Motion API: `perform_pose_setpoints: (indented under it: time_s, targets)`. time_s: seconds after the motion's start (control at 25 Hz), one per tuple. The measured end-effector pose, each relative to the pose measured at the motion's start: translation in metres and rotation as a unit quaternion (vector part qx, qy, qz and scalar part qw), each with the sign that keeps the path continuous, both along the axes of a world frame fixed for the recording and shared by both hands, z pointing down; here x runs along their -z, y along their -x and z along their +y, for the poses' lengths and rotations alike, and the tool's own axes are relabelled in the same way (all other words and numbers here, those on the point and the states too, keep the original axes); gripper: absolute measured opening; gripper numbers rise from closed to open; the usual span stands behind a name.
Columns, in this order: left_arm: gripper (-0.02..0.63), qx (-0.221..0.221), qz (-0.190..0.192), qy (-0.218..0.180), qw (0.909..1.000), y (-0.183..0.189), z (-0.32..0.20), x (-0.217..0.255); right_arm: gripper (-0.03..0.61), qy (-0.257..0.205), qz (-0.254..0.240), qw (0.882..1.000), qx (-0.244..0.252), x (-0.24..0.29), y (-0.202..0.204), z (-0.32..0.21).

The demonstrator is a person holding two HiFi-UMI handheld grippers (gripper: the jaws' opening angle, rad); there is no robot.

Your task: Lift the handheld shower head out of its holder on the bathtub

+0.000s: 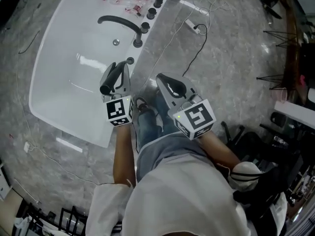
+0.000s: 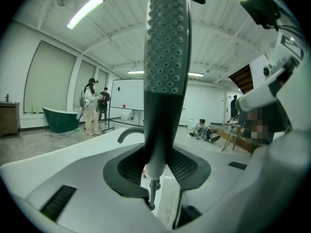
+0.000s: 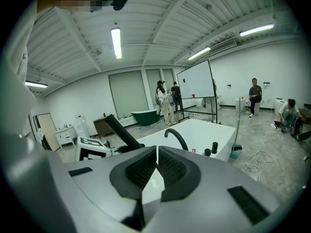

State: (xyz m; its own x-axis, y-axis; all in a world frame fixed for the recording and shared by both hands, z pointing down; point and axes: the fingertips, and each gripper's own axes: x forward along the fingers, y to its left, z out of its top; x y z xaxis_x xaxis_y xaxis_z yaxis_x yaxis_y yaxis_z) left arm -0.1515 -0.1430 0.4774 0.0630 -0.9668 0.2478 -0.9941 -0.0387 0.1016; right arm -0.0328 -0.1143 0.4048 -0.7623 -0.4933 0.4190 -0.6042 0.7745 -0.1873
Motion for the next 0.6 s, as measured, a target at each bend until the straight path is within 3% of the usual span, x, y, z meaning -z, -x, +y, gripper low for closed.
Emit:
perform_pose_setpoints:
  time_s: [0.2,0.4,0.6]
  targets:
    - [0.149,-0.019,0.034,-0.046,0.9982,-0.014,0.053,0.094,0.020,-0.029,-0.019,0.999,-0.006,0.053,-0.008,0.034]
    - [0.149,-0.031,-0.007,-0.073,0.9968,-0.026,0.088,0.171,0.020,-0.077,-0.032,0.996,-0.015,0.111,-0.011,0.053]
    - [0.149,-0.034,0.003,-0.090,0.9953,-0.038,0.126,0.225,0.020,-0.094,-0.011,0.995,-0.030,0.147,-0.016,0.075]
